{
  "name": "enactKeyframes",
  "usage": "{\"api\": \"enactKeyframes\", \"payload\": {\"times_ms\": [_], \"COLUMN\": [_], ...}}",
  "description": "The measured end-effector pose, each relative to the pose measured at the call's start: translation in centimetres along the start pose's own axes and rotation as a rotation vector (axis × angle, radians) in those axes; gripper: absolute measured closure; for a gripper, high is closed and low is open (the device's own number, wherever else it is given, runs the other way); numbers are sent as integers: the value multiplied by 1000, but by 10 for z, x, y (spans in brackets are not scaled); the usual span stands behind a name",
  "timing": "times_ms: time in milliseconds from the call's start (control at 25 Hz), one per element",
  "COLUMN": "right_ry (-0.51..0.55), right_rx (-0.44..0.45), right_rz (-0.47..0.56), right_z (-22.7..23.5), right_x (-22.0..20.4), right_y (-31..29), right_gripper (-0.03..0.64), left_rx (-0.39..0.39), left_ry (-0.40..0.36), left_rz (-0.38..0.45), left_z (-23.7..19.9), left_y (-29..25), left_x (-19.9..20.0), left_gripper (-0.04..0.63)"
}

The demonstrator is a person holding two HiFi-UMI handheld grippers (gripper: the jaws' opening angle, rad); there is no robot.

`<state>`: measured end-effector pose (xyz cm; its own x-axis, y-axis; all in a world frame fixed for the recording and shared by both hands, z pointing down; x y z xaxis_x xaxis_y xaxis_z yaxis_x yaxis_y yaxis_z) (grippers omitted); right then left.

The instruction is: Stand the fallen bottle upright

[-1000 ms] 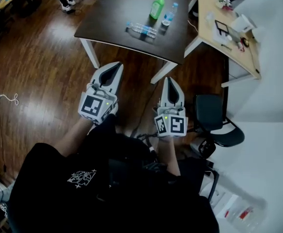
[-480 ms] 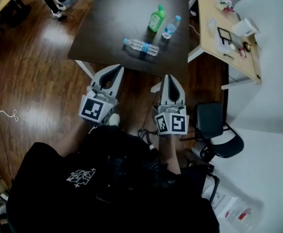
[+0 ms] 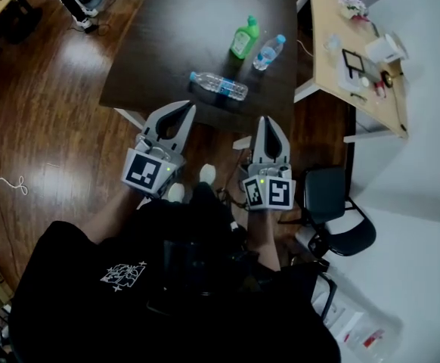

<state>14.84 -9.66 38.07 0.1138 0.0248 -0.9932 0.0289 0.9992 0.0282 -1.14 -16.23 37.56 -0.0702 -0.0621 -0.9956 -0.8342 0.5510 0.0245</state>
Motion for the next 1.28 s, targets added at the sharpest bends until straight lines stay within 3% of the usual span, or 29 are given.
{"api": "enactKeyframes", "payload": {"times_ms": [640, 1040, 1280], "right_ry": [-19, 13, 190], "right_rx": [214, 328, 514], "right_rz": [-87, -182, -357], "right_z": [75, 70, 39], "right_x": [-26, -62, -114], "right_y": [-93, -133, -160], "right_gripper": [594, 594, 565], "left_rx": [168, 210, 201], "left_ry": [-23, -16, -24], "left_rz": [-45, -86, -143], "left_z": [-20, -31, -44], "left_y": [-99, -102, -87], "left_x": [-23, -39, -57], "left_gripper": [606, 606, 604]}}
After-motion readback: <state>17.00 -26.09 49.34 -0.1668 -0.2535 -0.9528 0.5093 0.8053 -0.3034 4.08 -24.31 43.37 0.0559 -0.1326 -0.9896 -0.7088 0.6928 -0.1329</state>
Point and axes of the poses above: the fingertips, and each gripper's own axes: y backward along the fingers, z to its right, x out of its top, the point moved 2 cm from there along y, backward along the fingers, and after that the axes turned 2 degrees about -z, right-handed, at the moved point
